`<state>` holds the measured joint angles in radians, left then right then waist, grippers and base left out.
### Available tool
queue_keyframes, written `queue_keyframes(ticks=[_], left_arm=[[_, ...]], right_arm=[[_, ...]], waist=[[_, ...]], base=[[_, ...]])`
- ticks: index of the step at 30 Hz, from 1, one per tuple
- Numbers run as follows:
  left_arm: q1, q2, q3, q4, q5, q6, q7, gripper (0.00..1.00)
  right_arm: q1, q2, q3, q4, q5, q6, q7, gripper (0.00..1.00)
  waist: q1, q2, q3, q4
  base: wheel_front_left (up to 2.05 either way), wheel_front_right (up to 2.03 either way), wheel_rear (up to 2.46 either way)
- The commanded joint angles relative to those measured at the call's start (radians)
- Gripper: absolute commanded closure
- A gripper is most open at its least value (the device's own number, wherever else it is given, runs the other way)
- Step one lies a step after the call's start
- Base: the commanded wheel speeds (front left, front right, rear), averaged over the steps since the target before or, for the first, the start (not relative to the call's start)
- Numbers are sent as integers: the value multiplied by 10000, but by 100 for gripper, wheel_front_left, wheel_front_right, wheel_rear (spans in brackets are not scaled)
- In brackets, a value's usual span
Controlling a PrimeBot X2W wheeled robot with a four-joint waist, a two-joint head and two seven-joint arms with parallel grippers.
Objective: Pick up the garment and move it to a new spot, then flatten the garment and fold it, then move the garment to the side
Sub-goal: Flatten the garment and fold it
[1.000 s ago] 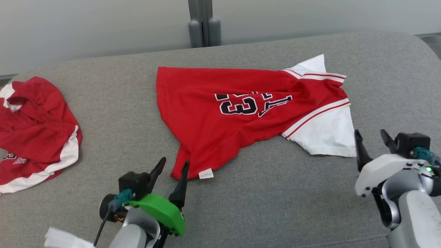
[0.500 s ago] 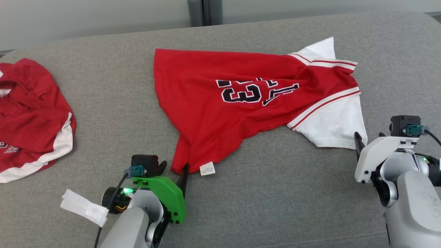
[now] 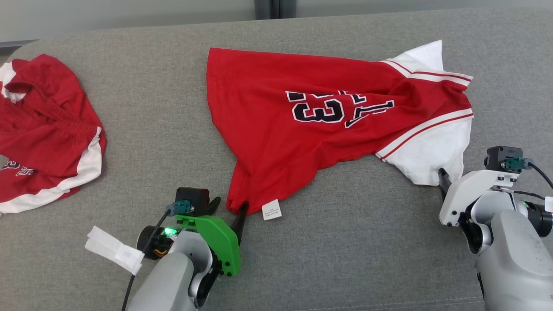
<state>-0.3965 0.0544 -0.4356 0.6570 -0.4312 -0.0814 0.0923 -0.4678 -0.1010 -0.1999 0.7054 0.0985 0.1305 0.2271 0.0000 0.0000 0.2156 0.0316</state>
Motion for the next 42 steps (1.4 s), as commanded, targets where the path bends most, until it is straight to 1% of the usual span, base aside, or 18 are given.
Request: queue_keyframes(ticks=[1, 2, 3, 4, 9, 11, 15, 18, 21, 23, 26, 28, 29, 34, 37, 40, 41, 42], left_arm=[[-34, 2, -130, 231, -135, -69, 111, 41], [-55, -13, -218, 299, -214, -97, 132, 83], [-59, -22, -296, 339, -321, -147, 120, 100], [-55, -38, -407, 391, -431, -199, 129, 100], [-128, -33, -614, 290, -944, -327, -497, 100], [-165, -37, -587, 166, -1216, -335, -821, 100], [-185, -19, -138, -359, -2266, -388, -1710, 100], [-284, -19, 260, -1043, -3088, -428, -2311, 100], [-478, 64, 547, -1804, -3626, -480, -2556, 100], [-664, 263, 777, -2388, -3961, -501, -2619, 100], [-1197, 638, 1084, -3273, -4243, -494, -2496, 100], [-1707, 903, 1259, -3640, -4390, -497, -2215, 100], [-4952, 1699, 2155, -3879, -4957, -183, -951, 100], [-6177, 1780, 2225, -3605, -4870, 16, -701, 100], [-6752, 1867, 2280, -3209, -4715, 108, -760, 100], [-7403, 1959, 2523, -2687, -4430, 146, -1545, 100], [-7748, 2023, 2586, -2546, -4207, 99, -1925, 100], [-8033, 1967, 2659, -2435, -4159, 22, -2300, 100]], right_arm=[[13, 110, 118, 328, 147, 5, 165, 0], [13, 151, 168, 469, 253, 5, 244, 39], [13, 181, 232, 548, 335, 5, 277, 74], [11, 214, 296, 595, 456, 8, 239, 100], [79, 174, 416, 496, 1054, 4, -167, 100], [53, 178, 395, 229, 1382, 4, -520, 100], [92, 211, 599, -675, 2430, 4, -1107, 100], [274, -7, 875, -1806, 3167, 4, -1382, 100], [401, -302, 1108, -3032, 3527, 4, -1435, 100], [418, -504, 1198, -3902, 3612, 4, -1336, 100], [65, -1048, 1538, -5173, 3447, 4, -1025, 100], [-242, -1263, 1672, -5689, 3374, 4, -693, 100], [-3314, -1646, 1789, -6691, 3555, 4, 238, 100], [-4587, -1523, 1916, -6060, 3636, 4, 743, 100], [-5380, -1277, 2209, -5108, 3549, 4, 851, 100], [-6313, -632, 2220, -3944, 3433, 5, 125, 100], [-6823, -329, 2091, -3575, 3442, 5, -365, 100], [-7279, -232, 1981, -3314, 3351, 5, -893, 100]], waist=[[0, 0, 43, 14], [0, 0, 52, 8], [0, 0, 57, 0], [0, 0, 60, -17], [0, 0, -27, -133], [0, 0, -107, -183], [0, 0, -289, -273], [0, 0, -421, -334], [0, 0, -540, -408], [0, 0, -604, -481], [0, 0, -623, -645], [0, 0, -618, -739], [0, 0, 279, -1313], [0, 0, 1333, -1552], [0, 0, 2117, -1798], [0, 0, 2717, -2060], [0, 0, 2915, -2155], [0, 0, 3034, -2195]], base=[[0, 0, 0], [0, 0, 0], [0, 0, 0], [0, 0, 0], [0, 0, 0], [0, 0, 0], [0, 0, 0], [0, 0, 0], [0, 0, 0], [0, 0, 0], [0, 0, 0], [0, 0, 0], [0, 0, 0], [0, 0, 0], [0, 0, 0], [0, 0, 0], [0, 0, 0], [0, 0, 0]])
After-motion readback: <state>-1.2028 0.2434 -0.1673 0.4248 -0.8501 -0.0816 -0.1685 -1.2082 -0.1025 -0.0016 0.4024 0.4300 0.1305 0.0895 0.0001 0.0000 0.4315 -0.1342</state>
